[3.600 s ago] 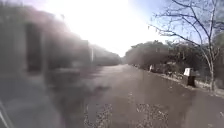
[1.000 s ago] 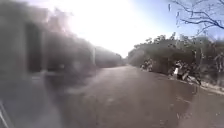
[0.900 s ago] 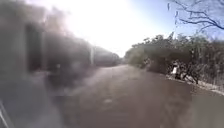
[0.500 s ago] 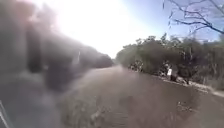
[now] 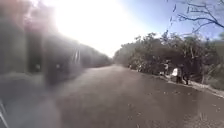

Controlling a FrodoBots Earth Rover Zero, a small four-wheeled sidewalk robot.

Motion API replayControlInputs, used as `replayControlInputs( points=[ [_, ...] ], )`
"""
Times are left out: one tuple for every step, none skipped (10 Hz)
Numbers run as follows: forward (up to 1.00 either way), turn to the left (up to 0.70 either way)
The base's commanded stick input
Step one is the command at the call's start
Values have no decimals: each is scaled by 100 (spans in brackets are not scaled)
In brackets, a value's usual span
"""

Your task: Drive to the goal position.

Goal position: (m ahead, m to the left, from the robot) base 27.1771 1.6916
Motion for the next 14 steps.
replayControlInputs(
  points=[
    [100,0],
    [100,0],
    [100,0],
    [100,0],
    [100,0],
    [100,0],
    [100,0],
    [100,0],
    [100,0],
    [100,0],
    [100,0],
    [100,0],
    [100,0],
    [100,0]
  ],
)
